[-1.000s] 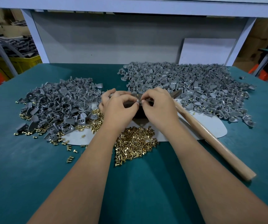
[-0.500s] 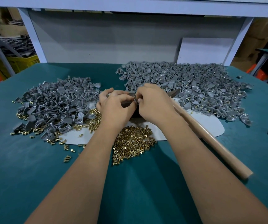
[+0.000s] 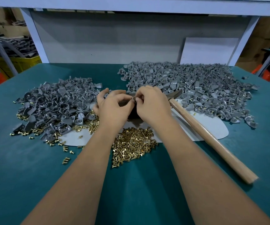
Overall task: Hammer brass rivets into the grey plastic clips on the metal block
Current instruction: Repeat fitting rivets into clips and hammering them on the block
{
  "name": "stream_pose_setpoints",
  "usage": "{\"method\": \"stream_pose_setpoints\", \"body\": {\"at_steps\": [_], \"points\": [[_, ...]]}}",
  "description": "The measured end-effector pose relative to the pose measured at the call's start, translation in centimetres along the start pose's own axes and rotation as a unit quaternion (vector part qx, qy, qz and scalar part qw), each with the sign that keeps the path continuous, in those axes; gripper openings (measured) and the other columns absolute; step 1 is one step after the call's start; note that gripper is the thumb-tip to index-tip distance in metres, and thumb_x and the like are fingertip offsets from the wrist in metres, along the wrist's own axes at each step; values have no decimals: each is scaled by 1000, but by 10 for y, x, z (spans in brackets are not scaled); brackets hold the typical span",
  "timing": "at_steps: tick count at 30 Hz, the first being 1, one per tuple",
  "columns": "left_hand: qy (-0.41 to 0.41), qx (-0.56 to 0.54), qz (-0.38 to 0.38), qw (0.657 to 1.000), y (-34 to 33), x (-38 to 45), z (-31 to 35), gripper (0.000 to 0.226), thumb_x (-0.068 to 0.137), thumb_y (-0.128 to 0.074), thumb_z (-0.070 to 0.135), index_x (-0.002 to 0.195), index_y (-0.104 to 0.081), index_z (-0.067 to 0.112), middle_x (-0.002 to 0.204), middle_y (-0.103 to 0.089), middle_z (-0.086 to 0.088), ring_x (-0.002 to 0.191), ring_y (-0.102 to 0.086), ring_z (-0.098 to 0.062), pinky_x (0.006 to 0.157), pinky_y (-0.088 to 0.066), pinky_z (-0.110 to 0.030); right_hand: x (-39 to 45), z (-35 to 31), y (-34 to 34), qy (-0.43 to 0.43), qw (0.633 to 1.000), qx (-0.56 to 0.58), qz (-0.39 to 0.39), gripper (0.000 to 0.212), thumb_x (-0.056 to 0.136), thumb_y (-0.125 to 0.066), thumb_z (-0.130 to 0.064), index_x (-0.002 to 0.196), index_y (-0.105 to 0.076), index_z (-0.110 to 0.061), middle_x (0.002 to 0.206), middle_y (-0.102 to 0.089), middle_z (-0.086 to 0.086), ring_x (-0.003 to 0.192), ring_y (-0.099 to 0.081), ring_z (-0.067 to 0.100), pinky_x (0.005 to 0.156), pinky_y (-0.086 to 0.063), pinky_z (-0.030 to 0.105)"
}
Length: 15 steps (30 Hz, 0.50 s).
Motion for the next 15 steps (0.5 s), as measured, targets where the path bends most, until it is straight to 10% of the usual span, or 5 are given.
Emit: {"method": "stream_pose_setpoints", "body": {"at_steps": [8, 15], "points": [[15, -24, -9, 1000, 1, -2, 0, 5, 88, -67, 43, 87, -71, 42, 130, -55, 26, 139, -16, -11, 96, -6, -30, -7, 25, 7, -146, 939, 311, 25, 31, 99, -43, -28, 90, -67, -10, 82, -66, 4, 82, -59, 18, 81, -47, 35], [2, -9, -6, 1000, 2, -3, 3, 8, 89, -66, 41, 82, -68, 46, 132, -55, 23, 139, -16, -13, 100, -9, -34, -3, 15, 0, -97, 969, 225, -13, 11, 89, -62, -21, 79, -66, -25, 86, -66, -4, 91, -61, 19, 82, -51, 41]]}}
Point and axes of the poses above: each hand's wrist, its own x-axis towards the middle knuckle, its own y-axis out of the back of the hand, z = x × y, the point moved 5 cm from there along x, towards the middle knuckle
